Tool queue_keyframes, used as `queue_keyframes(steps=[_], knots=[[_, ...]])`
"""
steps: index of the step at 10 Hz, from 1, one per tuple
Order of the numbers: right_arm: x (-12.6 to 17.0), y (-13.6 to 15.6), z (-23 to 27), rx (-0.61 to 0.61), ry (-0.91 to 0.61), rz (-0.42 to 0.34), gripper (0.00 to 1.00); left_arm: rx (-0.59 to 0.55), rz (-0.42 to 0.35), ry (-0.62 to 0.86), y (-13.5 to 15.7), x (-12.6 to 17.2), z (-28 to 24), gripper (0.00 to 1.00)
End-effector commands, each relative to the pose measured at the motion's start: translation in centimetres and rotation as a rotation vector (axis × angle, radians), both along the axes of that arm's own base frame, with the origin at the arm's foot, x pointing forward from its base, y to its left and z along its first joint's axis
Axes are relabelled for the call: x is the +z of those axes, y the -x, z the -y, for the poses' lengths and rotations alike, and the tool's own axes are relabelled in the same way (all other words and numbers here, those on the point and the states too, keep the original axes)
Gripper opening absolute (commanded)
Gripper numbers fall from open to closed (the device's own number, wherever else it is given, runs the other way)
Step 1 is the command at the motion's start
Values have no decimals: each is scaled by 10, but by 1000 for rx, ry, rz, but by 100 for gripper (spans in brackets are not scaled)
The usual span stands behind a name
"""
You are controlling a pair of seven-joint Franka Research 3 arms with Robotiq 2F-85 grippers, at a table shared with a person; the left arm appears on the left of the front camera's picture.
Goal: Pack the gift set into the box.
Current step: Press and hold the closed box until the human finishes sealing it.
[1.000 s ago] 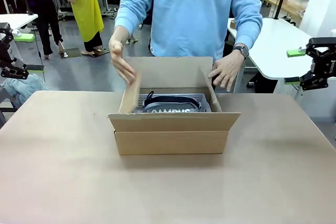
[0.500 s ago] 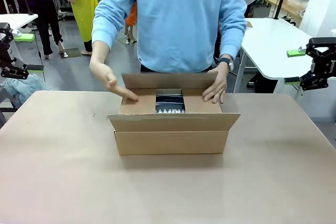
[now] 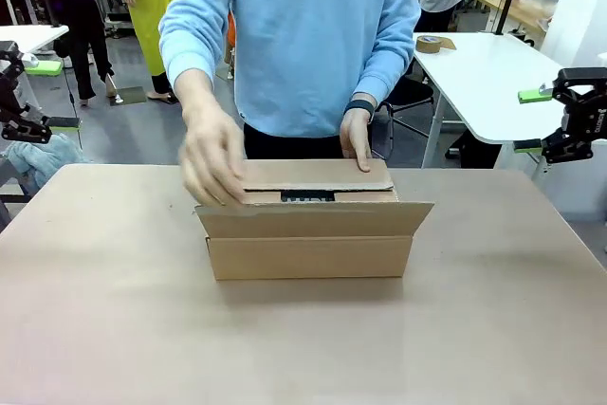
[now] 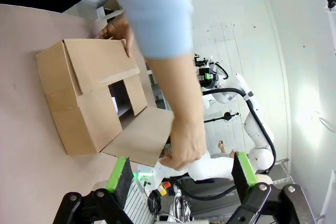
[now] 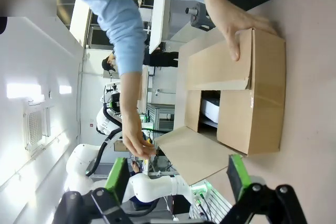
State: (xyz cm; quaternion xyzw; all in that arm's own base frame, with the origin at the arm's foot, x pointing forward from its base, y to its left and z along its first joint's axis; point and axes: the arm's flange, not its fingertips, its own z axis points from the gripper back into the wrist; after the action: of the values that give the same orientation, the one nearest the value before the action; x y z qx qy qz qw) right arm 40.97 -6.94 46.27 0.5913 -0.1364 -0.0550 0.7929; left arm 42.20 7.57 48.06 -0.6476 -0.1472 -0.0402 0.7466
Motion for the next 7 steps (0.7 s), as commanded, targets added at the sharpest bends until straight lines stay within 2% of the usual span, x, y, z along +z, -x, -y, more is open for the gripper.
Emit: queue_keyframes(steps=[1, 7], knots=[[3, 1, 1, 9, 8, -20, 100, -3, -5, -6, 3, 0, 0, 100], [3, 1, 1, 9, 8, -20, 100, -3, -5, -6, 3, 0, 0, 100]])
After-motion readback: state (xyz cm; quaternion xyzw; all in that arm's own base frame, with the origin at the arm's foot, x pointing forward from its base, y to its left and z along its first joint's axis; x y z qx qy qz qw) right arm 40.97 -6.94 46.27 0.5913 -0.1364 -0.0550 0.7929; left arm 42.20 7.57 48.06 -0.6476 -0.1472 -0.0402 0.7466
